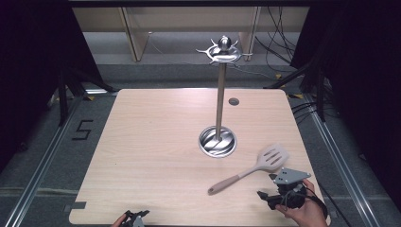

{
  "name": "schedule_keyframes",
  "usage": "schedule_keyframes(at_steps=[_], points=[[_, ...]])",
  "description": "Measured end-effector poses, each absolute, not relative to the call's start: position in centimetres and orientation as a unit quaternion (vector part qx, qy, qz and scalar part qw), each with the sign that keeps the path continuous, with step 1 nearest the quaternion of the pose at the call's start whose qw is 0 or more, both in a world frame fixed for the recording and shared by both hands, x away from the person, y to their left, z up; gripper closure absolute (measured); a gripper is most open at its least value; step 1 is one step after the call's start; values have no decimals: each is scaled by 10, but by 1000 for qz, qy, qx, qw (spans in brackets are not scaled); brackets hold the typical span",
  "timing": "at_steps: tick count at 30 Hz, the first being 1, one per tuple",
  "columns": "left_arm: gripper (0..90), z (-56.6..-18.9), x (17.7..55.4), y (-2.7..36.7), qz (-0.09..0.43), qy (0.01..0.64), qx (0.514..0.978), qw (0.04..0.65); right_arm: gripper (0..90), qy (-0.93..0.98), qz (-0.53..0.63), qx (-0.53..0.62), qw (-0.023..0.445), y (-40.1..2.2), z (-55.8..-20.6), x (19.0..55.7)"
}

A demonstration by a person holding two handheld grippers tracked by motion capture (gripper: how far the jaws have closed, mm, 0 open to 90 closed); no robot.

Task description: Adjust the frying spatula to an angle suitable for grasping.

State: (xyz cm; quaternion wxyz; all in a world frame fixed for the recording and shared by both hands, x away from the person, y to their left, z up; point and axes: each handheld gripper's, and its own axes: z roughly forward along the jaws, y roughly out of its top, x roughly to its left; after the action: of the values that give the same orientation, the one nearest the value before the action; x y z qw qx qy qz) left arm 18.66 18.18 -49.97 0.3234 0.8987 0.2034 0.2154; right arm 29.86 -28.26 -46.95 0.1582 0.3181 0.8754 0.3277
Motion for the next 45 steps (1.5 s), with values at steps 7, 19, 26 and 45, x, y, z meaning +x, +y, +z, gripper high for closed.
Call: schedule_keyframes(at_steps=[7,19,26,45], points=[[181,-499,186,182,220,203,899,321,273,886,323,298,151,-275,-467,307],[181,-500,187,182,213,205,898,325,308,902,311,268,133,-253,-467,325],[181,-499,186,182,218,204,898,323,341,910,305,247,131,-244,-466,333],[181,-500,187,182,210,203,899,327,428,932,274,216,103,-216,-467,359]])
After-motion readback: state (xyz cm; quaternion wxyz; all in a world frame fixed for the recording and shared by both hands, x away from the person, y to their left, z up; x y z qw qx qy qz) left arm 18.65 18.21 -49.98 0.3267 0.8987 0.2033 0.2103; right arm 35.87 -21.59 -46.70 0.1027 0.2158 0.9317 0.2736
